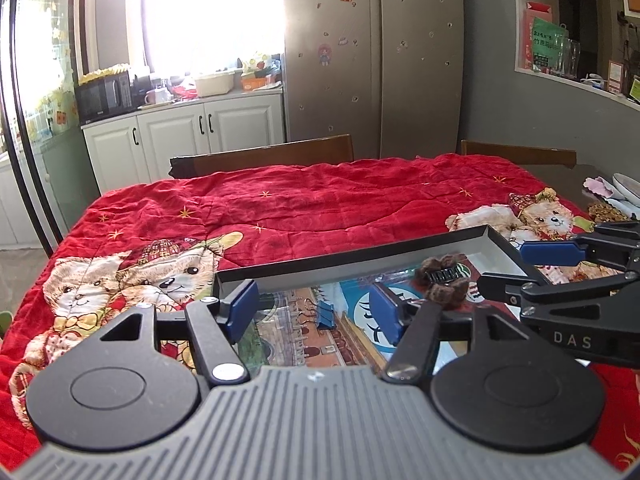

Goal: Organize objects
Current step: 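Open the left tool dropping the binder clip into the box while the right tool releases the fuzzy clip there, then move the left tool toward the black lace scrunchie while the right tool approaches a tan paper pyramid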

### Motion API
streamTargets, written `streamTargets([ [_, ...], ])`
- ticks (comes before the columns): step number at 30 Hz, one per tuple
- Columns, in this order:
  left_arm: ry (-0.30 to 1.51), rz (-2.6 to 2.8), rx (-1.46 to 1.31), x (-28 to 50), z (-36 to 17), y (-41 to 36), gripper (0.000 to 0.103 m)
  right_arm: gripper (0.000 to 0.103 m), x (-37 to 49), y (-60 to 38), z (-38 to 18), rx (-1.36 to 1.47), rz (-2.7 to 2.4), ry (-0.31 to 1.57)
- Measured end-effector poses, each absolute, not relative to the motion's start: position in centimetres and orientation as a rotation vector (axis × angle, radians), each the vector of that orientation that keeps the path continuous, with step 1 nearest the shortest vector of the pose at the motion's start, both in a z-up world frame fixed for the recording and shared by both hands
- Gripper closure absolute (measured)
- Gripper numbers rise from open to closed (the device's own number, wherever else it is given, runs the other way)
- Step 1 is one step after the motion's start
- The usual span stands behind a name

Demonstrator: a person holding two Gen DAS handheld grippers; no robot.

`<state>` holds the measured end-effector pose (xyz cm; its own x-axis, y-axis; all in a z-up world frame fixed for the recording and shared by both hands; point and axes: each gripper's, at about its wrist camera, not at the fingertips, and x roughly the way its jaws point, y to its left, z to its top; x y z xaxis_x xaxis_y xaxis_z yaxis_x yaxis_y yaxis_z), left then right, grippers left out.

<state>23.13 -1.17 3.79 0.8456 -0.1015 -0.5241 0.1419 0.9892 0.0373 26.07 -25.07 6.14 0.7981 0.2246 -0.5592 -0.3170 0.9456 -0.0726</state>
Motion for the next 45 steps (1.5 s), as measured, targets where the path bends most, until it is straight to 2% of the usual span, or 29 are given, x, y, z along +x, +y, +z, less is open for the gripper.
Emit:
streamTargets([
  [18,0.520,-0.185,0.133,17.7,5.3,-1.2,0.027,0.055,20.8,-27.4,8.4,-0.148,0.304,0.537],
  [45,0.522,-0.279,0.105,10.6,4.6,-1.3,0.025,0.055,11.3,-31.4,7.4,-0.095,0.356,0.555],
])
